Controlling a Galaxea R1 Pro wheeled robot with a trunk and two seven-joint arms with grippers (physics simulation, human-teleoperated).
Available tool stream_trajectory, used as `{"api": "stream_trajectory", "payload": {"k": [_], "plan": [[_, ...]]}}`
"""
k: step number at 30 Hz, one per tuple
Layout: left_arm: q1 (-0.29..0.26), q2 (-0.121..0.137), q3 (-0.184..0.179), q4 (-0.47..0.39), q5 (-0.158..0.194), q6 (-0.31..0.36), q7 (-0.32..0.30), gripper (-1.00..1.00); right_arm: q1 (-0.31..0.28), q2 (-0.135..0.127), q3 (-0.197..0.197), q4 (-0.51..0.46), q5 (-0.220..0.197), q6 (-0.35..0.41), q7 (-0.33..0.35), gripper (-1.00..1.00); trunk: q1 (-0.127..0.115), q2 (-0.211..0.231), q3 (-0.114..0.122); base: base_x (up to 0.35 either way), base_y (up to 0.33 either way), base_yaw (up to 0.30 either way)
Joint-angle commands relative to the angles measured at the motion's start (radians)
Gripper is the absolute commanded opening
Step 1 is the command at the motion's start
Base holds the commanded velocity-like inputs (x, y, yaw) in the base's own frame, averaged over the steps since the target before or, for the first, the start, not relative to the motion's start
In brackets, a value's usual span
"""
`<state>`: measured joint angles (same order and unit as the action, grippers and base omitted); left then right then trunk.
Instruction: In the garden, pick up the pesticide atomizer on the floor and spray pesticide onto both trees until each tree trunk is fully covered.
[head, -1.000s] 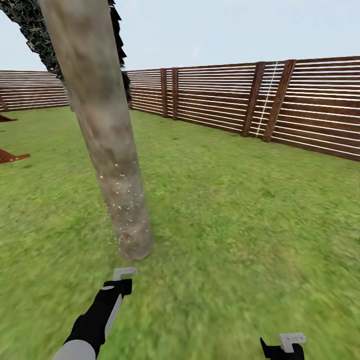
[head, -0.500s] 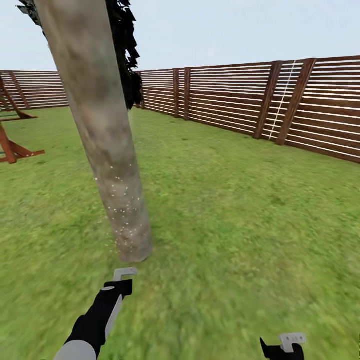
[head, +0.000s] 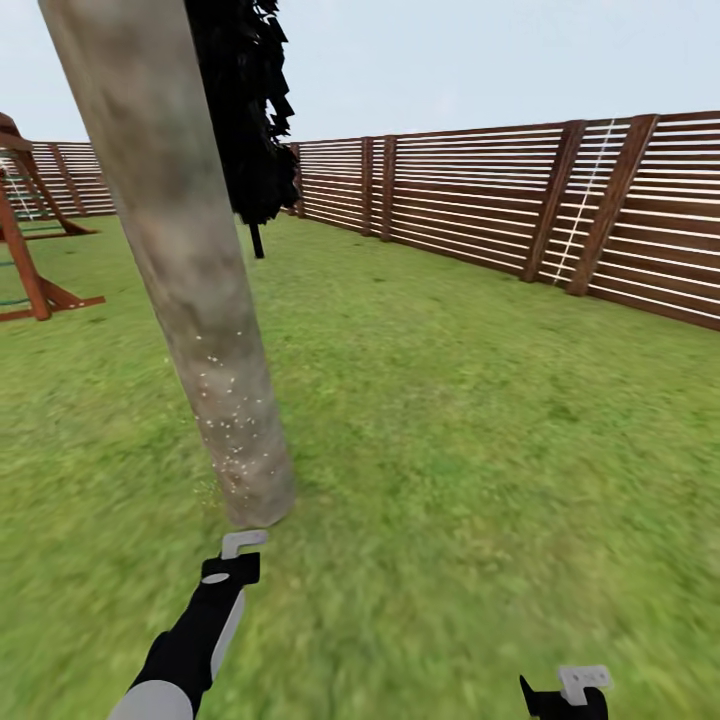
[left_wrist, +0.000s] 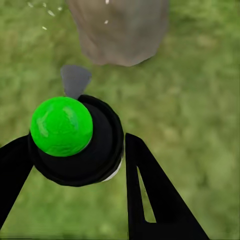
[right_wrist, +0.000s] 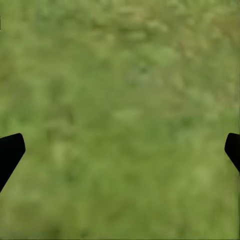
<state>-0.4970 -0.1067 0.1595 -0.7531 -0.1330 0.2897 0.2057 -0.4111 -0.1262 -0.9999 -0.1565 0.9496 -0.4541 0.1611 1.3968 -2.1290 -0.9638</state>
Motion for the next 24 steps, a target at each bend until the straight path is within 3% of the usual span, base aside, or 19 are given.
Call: {"api": "stream_trajectory", "payload": {"k": [1, 6, 16, 24], "plan": [[0.000, 0.000, 0.000, 0.000, 0.001, 0.000, 0.001, -1.00, 0.000, 0.000, 0.000, 0.000, 0.000, 0.000, 0.000, 1.00, 0.000, 0.000, 0.000, 0.123, -0.272, 0.275], [0.000, 0.000, 0.000, 0.000, 0.016, 0.000, 0.001, -1.00, 0.000, 0.000, 0.000, 0.000, 0.000, 0.000, 0.001, 1.00, 0.000, 0.000, 0.000, 0.021, -0.272, 0.275], [0.000, 0.001, 0.000, 0.000, 0.018, 0.000, 0.001, -1.00, 0.000, 0.000, 0.000, 0.000, 0.000, 0.000, 0.001, 1.00, 0.000, 0.000, 0.000, 0.069, -0.272, 0.037], [0.000, 0.000, 0.004, 0.000, 0.019, 0.016, 0.000, -1.00, 0.000, 0.000, 0.000, 0.000, 0.000, 0.000, 0.001, 1.00, 0.000, 0.000, 0.000, 0.162, -0.256, 0.265]]}}
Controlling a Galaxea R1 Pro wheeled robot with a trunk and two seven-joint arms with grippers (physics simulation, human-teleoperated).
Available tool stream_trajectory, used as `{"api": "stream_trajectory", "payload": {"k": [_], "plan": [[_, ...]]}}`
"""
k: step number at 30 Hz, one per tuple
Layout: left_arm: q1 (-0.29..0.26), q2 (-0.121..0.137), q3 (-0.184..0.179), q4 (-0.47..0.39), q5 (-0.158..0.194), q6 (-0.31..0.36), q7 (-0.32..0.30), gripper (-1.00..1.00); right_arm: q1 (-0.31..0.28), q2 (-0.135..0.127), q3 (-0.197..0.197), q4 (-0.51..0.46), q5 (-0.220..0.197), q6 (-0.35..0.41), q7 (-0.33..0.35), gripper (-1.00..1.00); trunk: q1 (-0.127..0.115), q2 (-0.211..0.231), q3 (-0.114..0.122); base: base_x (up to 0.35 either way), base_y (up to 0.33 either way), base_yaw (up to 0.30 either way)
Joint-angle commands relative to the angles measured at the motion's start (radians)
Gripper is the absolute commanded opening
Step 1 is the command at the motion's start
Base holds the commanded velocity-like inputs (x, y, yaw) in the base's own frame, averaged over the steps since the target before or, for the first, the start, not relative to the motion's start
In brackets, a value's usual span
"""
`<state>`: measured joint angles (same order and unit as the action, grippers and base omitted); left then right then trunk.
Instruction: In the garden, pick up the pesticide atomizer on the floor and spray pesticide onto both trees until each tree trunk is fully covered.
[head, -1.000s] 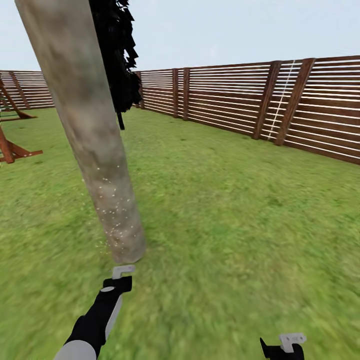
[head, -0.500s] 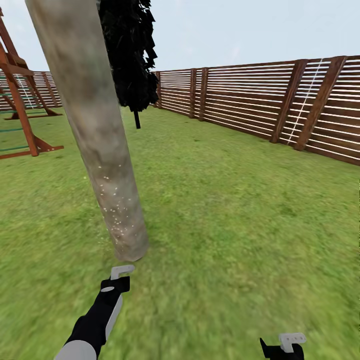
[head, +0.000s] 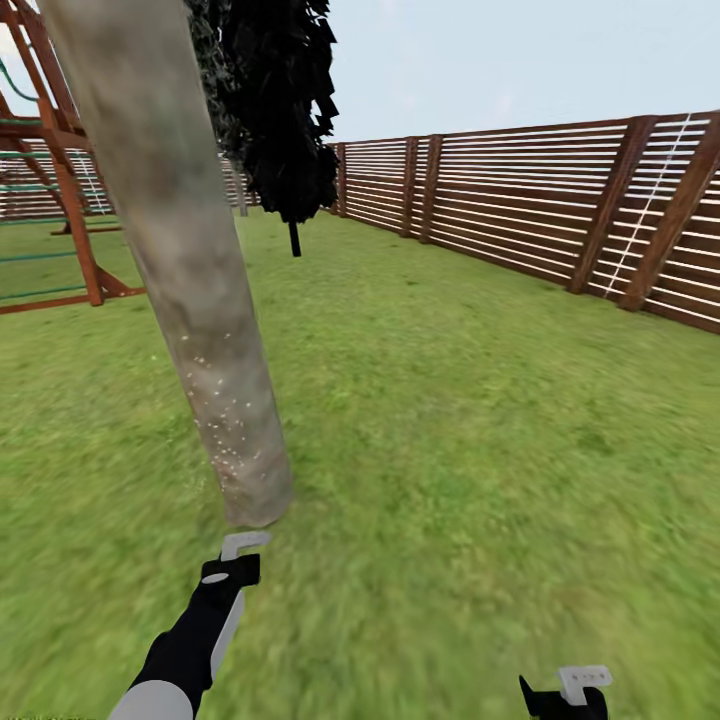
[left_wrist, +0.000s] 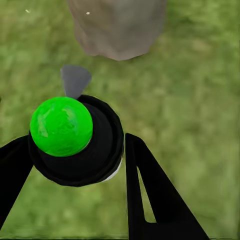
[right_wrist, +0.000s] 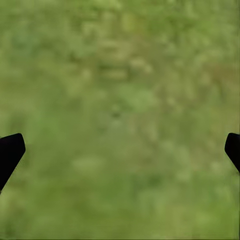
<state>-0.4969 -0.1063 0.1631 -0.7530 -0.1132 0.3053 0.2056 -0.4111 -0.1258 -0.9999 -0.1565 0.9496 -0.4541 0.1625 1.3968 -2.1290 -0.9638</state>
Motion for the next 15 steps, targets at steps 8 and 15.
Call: {"api": "stream_trajectory", "payload": {"k": [8, 15], "plan": [[0.000, 0.000, -0.005, -0.005, 0.056, 0.210, -0.004, -1.00, 0.000, 0.000, 0.000, 0.000, 0.000, 0.000, 0.000, 1.00, 0.000, 0.000, 0.000, 0.239, -0.190, 0.220], [0.000, -0.001, -0.007, -0.005, 0.056, 0.210, -0.004, -1.00, 0.000, 0.000, 0.000, 0.000, 0.000, 0.000, 0.000, 1.00, 0.000, 0.000, 0.000, 0.115, -0.236, 0.005]]}}
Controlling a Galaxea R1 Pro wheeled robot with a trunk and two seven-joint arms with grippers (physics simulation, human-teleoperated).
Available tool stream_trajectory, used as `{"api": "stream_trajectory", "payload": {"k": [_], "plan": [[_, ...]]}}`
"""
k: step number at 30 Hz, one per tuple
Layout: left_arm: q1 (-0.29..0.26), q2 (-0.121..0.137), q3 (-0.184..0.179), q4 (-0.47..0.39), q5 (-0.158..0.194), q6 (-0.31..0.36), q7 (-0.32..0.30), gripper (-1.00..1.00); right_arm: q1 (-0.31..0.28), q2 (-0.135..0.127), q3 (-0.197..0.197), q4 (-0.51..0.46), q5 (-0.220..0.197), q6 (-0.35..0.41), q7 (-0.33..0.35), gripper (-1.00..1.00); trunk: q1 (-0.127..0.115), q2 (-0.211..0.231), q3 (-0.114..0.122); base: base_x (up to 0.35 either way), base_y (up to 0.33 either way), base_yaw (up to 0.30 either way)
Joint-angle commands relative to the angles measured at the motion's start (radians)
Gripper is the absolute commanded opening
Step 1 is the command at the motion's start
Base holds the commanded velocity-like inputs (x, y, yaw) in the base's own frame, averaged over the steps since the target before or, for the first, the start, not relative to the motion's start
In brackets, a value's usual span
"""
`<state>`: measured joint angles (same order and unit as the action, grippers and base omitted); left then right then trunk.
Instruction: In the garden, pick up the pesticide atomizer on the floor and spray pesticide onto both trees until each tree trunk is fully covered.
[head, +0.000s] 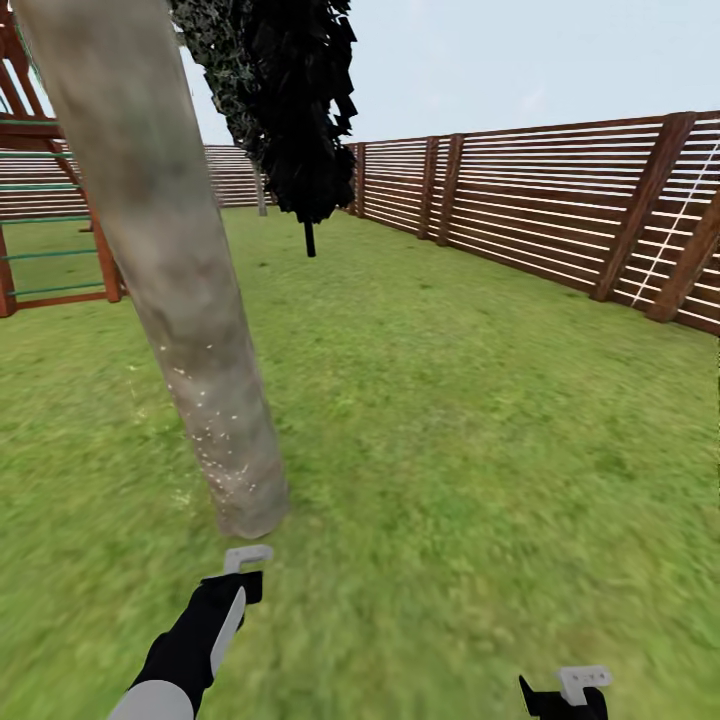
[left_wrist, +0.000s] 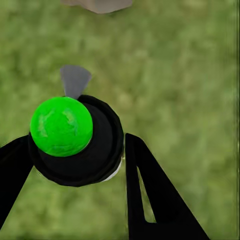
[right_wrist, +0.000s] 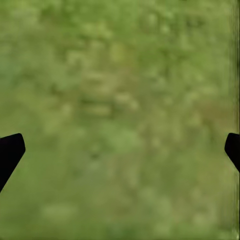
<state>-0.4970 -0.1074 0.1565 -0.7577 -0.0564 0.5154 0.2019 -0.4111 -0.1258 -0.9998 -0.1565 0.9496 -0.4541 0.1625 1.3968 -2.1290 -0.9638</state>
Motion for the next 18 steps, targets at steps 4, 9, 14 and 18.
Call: {"api": "stream_trajectory", "payload": {"k": [4, 9, 14, 18], "plan": [[0.000, 0.000, 0.000, 0.000, 0.000, 0.000, 0.000, -1.00, 0.000, 0.000, 0.001, 0.000, 0.000, 0.000, 0.000, 1.00, 0.000, 0.000, 0.000, 0.002, -0.271, 0.105], [0.000, 0.001, 0.006, 0.000, 0.000, 0.000, 0.005, -1.00, 0.000, 0.000, 0.001, 0.000, 0.000, 0.000, 0.000, 1.00, 0.000, 0.000, 0.000, 0.026, -0.272, 0.272], [0.000, 0.002, 0.008, 0.000, 0.000, 0.000, 0.005, -1.00, 0.000, 0.000, 0.001, 0.000, 0.000, 0.000, 0.000, 1.00, 0.000, 0.000, 0.000, 0.169, -0.246, 0.264], [0.000, 0.003, 0.008, 0.000, 0.000, 0.000, 0.005, -1.00, 0.000, 0.000, 0.001, 0.000, 0.000, 0.000, 0.000, 1.00, 0.000, 0.000, 0.000, 0.226, -0.208, 0.040]]}}
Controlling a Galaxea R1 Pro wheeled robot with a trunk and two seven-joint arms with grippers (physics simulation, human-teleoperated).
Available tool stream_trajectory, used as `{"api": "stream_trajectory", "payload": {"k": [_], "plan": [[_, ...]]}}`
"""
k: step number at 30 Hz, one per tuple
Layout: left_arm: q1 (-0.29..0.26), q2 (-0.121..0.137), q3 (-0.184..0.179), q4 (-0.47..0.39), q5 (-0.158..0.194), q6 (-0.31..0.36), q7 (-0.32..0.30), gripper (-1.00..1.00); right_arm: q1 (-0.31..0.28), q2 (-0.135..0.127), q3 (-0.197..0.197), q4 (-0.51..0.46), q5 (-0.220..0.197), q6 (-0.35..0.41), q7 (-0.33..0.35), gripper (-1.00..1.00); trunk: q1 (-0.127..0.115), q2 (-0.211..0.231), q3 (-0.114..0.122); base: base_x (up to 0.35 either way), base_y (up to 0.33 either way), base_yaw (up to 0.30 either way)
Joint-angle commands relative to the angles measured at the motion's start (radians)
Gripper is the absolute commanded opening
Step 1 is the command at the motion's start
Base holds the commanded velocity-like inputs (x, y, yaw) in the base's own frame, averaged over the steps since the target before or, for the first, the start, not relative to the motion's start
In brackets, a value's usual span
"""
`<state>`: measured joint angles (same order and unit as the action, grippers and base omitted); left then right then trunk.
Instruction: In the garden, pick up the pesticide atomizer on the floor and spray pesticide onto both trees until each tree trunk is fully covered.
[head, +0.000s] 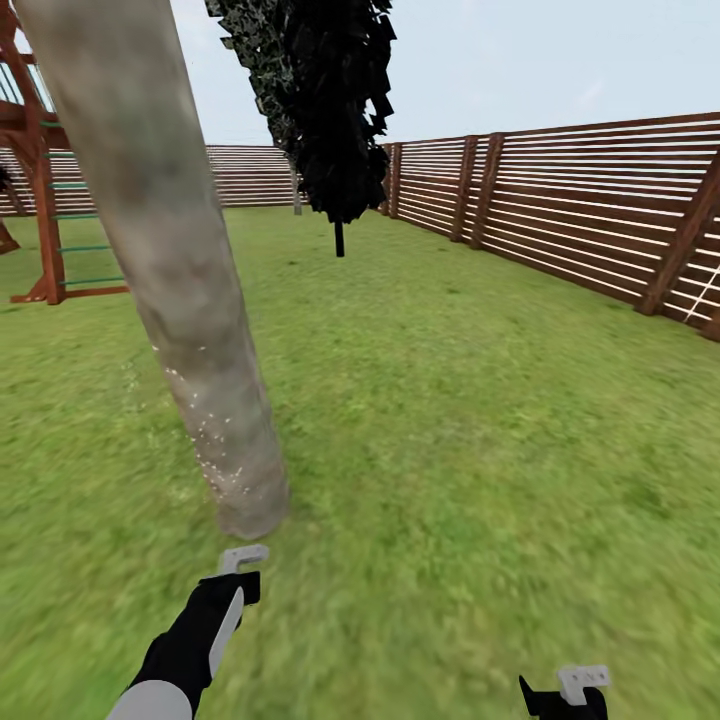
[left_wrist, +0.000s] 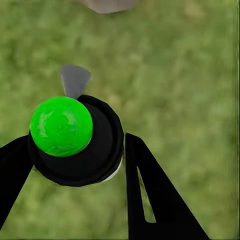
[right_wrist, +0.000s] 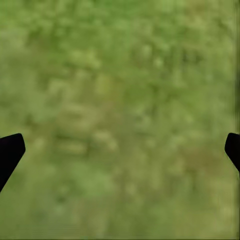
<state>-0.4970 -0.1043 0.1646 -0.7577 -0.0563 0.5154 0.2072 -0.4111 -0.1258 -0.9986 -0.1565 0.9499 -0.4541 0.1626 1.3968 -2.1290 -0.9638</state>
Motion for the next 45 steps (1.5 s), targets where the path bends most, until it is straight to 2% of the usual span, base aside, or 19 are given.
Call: {"api": "stream_trajectory", "payload": {"k": [1, 6, 16, 32, 45], "plan": [[0.000, 0.000, 0.000, 0.000, 0.000, 0.000, 0.000, -1.00, 0.000, 0.000, 0.000, 0.000, 0.000, 0.000, 0.000, 1.00, 0.000, 0.000, 0.000, 0.238, -0.197, 0.002], [0.000, -0.001, -0.002, 0.000, 0.001, 0.000, 0.000, -1.00, 0.000, 0.000, 0.000, 0.000, 0.000, 0.000, 0.000, 1.00, 0.000, 0.000, 0.000, 0.235, -0.197, 0.054], [0.000, -0.002, -0.002, 0.000, 0.001, -0.001, 0.000, -1.00, 0.000, 0.000, 0.000, 0.000, 0.000, 0.000, 0.000, 1.00, 0.000, 0.000, 0.000, 0.201, -0.211, 0.268], [0.000, -0.003, -0.002, 0.000, 0.001, 0.000, 0.000, -1.00, 0.000, 0.000, 0.000, 0.000, 0.001, 0.000, 0.000, 1.00, 0.000, 0.000, 0.000, 0.021, -0.270, 0.276], [0.000, -0.003, -0.002, 0.000, 0.001, 0.000, 0.000, -1.00, 0.000, 0.000, 0.000, 0.000, 0.001, 0.000, 0.000, 1.00, 0.000, 0.000, 0.000, 0.093, -0.271, 0.033]]}}
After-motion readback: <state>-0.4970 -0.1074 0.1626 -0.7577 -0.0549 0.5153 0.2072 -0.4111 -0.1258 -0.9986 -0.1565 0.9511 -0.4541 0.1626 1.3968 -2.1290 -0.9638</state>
